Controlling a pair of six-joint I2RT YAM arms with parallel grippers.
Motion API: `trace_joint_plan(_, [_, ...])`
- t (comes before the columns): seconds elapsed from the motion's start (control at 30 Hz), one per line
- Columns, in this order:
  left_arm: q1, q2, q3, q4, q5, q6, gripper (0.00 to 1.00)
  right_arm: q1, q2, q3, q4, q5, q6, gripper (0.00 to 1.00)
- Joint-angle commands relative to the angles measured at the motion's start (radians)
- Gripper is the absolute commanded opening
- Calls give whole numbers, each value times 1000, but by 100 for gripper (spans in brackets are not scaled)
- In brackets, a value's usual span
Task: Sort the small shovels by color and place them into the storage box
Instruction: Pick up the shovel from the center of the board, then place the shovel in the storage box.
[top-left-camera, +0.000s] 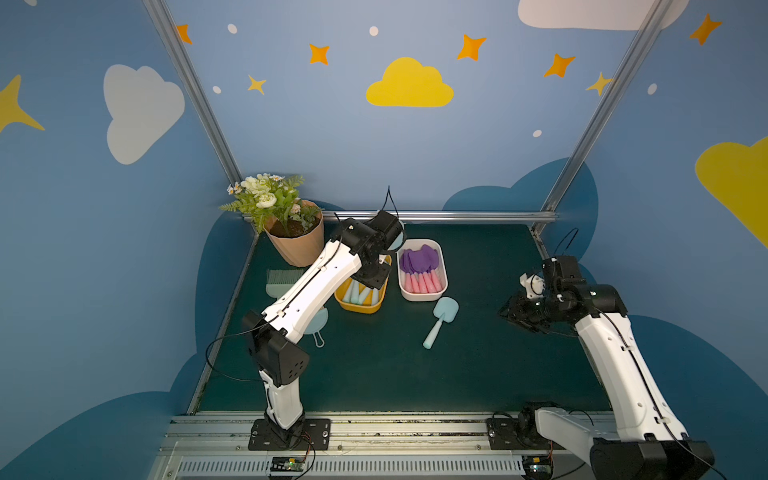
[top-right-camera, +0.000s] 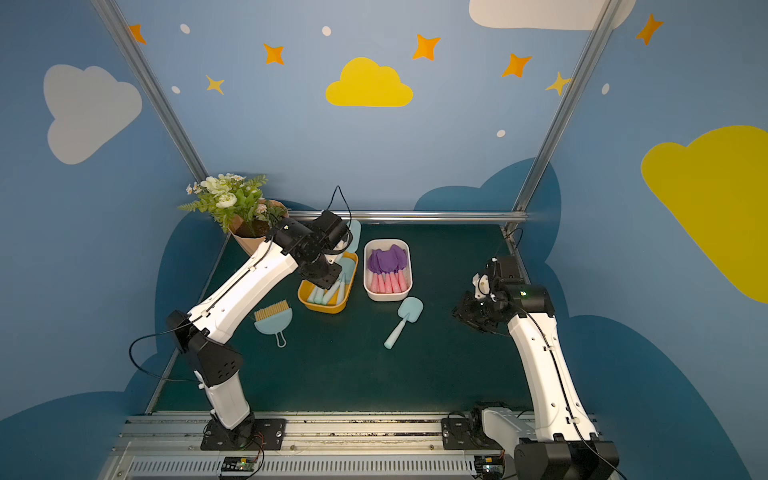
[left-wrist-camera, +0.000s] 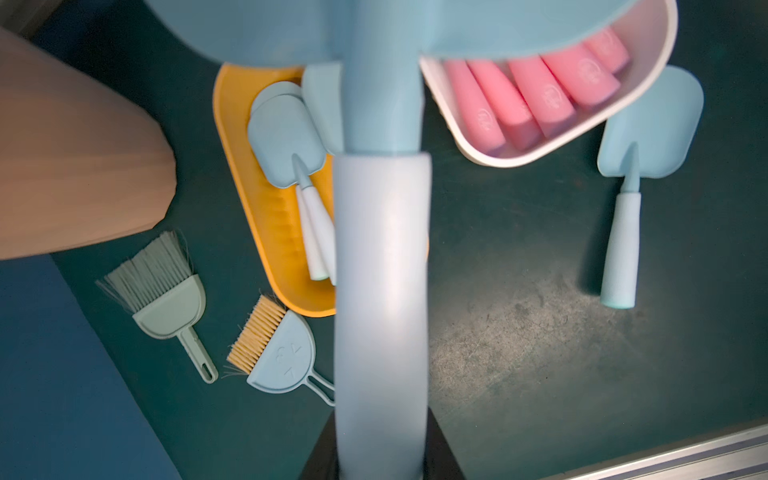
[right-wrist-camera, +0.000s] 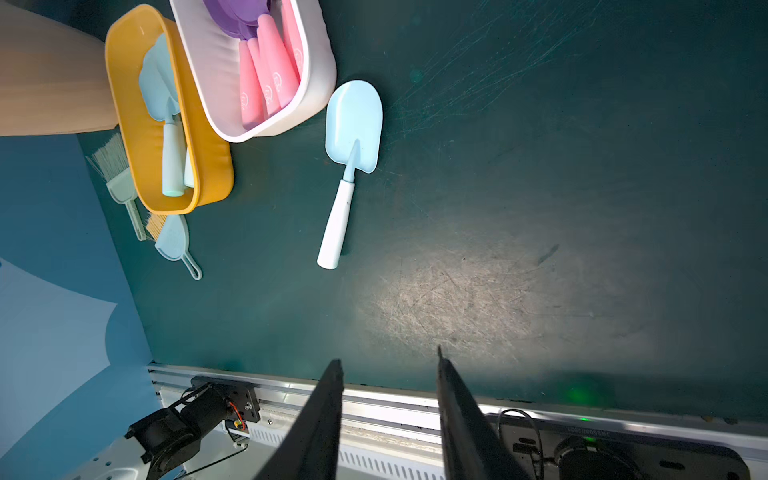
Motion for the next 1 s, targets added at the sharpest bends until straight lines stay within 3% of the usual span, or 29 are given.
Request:
trace_joint_plan(0.0, [20,74,79,-125,21,-90,3,-2,-15,-16,7,-16,11,39])
trace_joint_plan(0.33, [78,213,104,-150,76,-169,2,-2,-24,-34,21,-29,16,39])
trace_joint_plan(0.97, [130,374,73,-84,159,-126,2,-2,-12,-34,27,-26,8,39])
